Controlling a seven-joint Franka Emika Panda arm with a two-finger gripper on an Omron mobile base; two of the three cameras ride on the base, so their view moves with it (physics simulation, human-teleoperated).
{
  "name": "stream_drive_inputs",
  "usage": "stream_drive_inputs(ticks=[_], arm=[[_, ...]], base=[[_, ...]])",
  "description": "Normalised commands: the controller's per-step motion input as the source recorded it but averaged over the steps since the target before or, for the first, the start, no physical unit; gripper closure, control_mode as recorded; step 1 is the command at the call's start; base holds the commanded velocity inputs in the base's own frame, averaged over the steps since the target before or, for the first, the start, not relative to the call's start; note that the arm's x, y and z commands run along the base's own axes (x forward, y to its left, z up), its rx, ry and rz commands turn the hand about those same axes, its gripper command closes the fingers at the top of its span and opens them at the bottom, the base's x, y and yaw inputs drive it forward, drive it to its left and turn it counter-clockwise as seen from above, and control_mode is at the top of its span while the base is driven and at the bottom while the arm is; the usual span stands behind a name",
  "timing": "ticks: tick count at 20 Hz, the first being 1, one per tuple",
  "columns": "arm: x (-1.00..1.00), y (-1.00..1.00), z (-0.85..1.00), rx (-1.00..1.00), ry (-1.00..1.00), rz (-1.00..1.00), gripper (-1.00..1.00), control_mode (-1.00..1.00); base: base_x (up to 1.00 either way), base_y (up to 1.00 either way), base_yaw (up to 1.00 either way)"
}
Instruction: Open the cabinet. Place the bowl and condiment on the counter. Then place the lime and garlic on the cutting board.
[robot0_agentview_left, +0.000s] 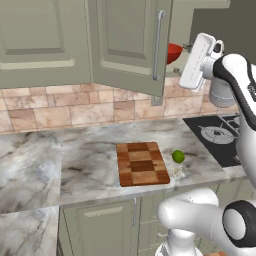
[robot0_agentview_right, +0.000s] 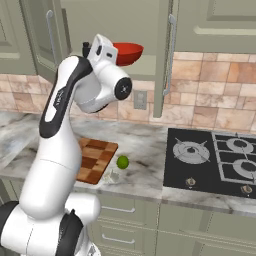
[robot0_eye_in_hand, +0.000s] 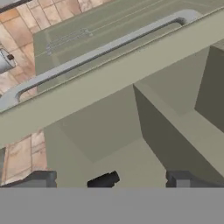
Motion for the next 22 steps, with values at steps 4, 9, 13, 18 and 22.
stream_drive_inputs(ticks=[4, 9, 13, 18, 22], arm=[[0.27, 0.05, 0.00, -0.05, -0.07, 0.01, -1.00, -1.00], [0.07, 0.18, 0.00, -0.06, -0.11, 0.04, -1.00, -1.00], [0.00, 0.25, 0.00, -0.04, -0.06, 0.08, -1.00, -1.00], [0.03, 0.28, 0.00, -0.03, -0.03, 0.08, -1.00, -1.00], [0.09, 0.26, 0.00, -0.02, 0.00, 0.10, -1.00, -1.00]], base=[[0.00, 0.00, 0.00], [0.00, 0.00, 0.00], [0.00, 0.00, 0.00], [0.00, 0.00, 0.00], [0.00, 0.00, 0.00]])
